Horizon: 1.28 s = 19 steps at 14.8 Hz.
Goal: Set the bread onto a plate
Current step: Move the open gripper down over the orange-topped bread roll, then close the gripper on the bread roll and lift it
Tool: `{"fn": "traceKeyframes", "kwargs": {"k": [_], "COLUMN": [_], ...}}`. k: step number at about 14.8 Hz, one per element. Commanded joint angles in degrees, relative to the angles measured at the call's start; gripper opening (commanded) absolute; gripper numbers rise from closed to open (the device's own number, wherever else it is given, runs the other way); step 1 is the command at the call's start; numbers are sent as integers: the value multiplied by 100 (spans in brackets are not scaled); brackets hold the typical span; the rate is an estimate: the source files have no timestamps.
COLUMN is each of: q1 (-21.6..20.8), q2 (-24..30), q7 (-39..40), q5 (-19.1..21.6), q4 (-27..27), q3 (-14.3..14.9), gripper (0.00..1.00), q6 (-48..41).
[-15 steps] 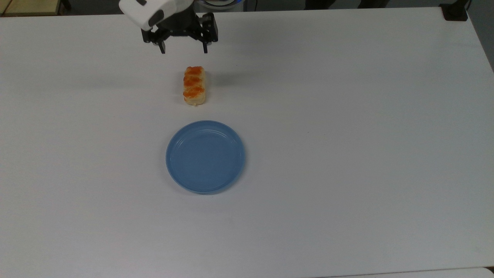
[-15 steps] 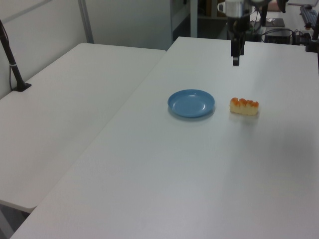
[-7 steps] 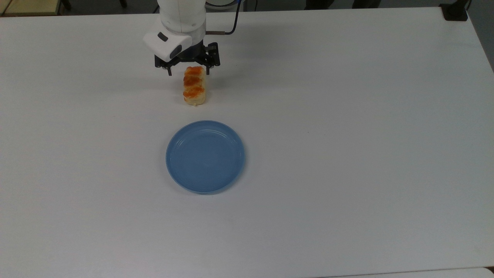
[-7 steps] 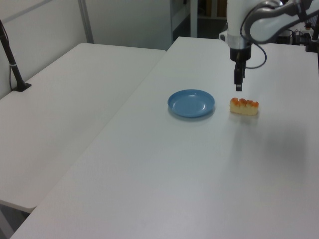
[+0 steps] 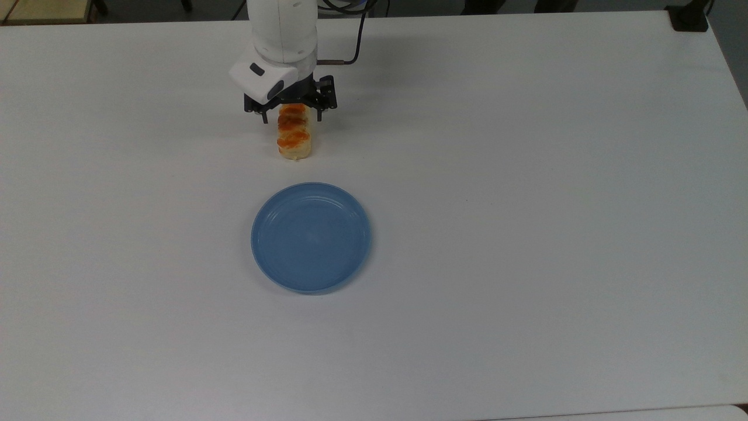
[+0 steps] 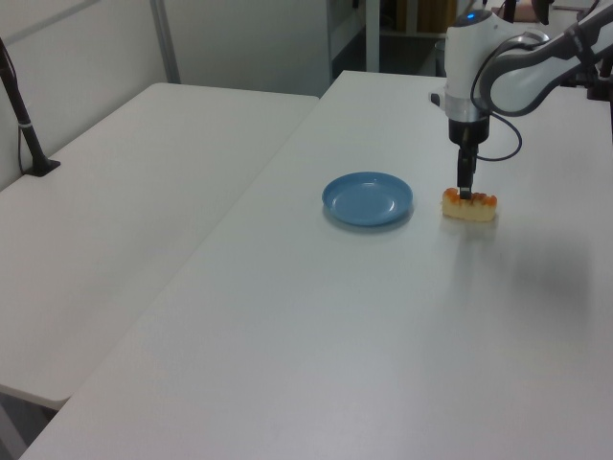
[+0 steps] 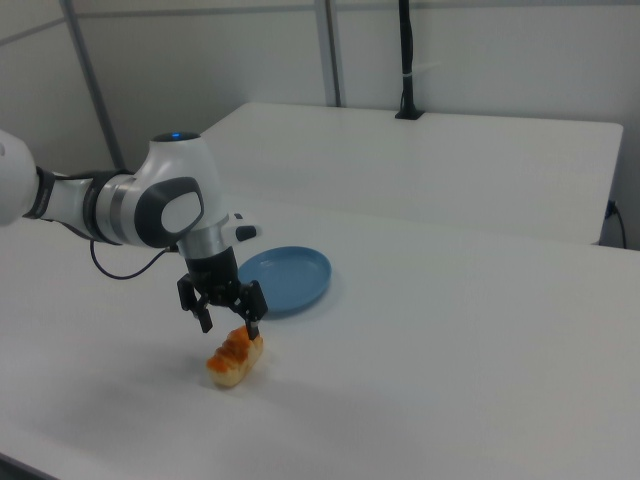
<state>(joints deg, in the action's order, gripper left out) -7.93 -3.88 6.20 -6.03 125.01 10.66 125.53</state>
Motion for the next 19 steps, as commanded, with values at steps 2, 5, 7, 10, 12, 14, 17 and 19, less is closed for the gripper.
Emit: {"fn": "traceKeyframes", "kwargs": {"k": [2,5,7,10,12,14,17,19], "q1": [-148,-139,-147,-139,-139,-121,-121,-112], "q2": [-147,-306,-341,-377,-377,-412,-412,-342], "q7": [-102,-102,-102,-102,-102,-102,-76,-40], "q5": [-135,-179,-179,-179,-188,-328,-373,-373], "q4": [208,208,208,217,243,243,235,121], "q3": [41,59,59,59,59,59,67,94], "gripper": [100,100,100,92,68,43,26,26], "q6": [402,561,561,561,561,561,561,491]}}
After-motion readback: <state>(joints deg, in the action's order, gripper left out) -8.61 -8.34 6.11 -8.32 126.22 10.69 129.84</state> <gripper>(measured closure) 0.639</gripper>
